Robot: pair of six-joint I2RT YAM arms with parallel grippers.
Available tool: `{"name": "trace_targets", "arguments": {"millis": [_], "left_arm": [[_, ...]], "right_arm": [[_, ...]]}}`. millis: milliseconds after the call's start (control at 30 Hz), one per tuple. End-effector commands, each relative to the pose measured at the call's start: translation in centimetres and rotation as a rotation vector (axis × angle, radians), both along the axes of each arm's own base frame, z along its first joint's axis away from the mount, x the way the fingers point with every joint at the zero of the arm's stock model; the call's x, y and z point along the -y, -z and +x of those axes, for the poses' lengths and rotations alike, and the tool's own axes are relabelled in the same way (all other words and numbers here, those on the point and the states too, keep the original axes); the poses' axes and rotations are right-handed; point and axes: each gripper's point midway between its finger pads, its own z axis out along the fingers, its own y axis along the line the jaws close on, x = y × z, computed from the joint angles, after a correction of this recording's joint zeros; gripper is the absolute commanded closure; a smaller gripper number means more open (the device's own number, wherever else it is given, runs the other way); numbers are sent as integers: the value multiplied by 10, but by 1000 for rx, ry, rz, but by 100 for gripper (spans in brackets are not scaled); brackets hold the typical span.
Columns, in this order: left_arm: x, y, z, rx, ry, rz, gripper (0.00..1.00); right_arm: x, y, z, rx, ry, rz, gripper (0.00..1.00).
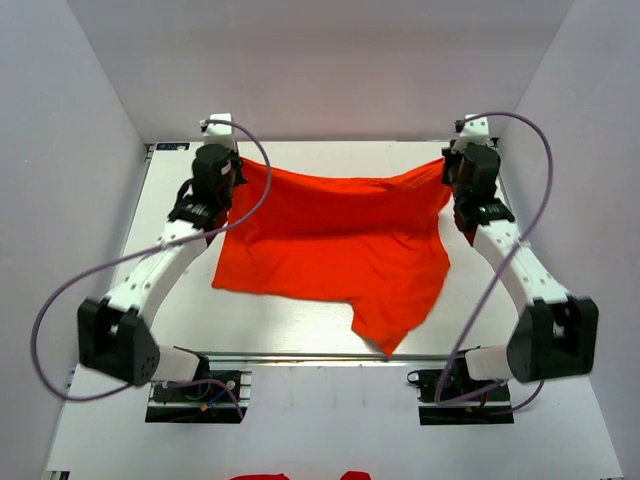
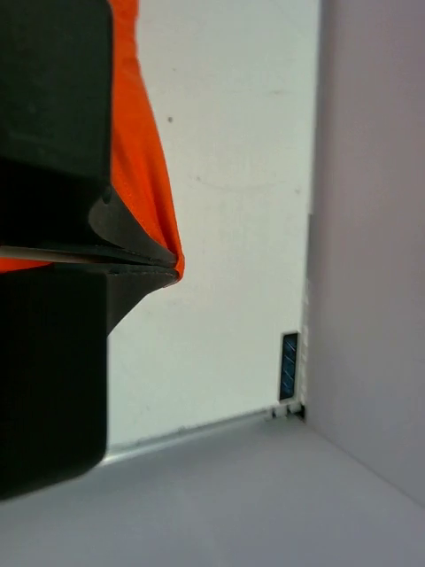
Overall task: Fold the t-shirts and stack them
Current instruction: Flatten out the tshirt
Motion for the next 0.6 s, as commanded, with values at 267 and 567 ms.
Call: {"name": "trace_targets", "arguments": {"millis": [267,567], "left_arm": [[-12,56,85,-65,-147,-6,100],[-8,98,169,-115,-73,-34,100]], "right_arm": [[-29,-13,78,39,-101,73,100],[-31,9,140,-25,-94,65,100]]}}
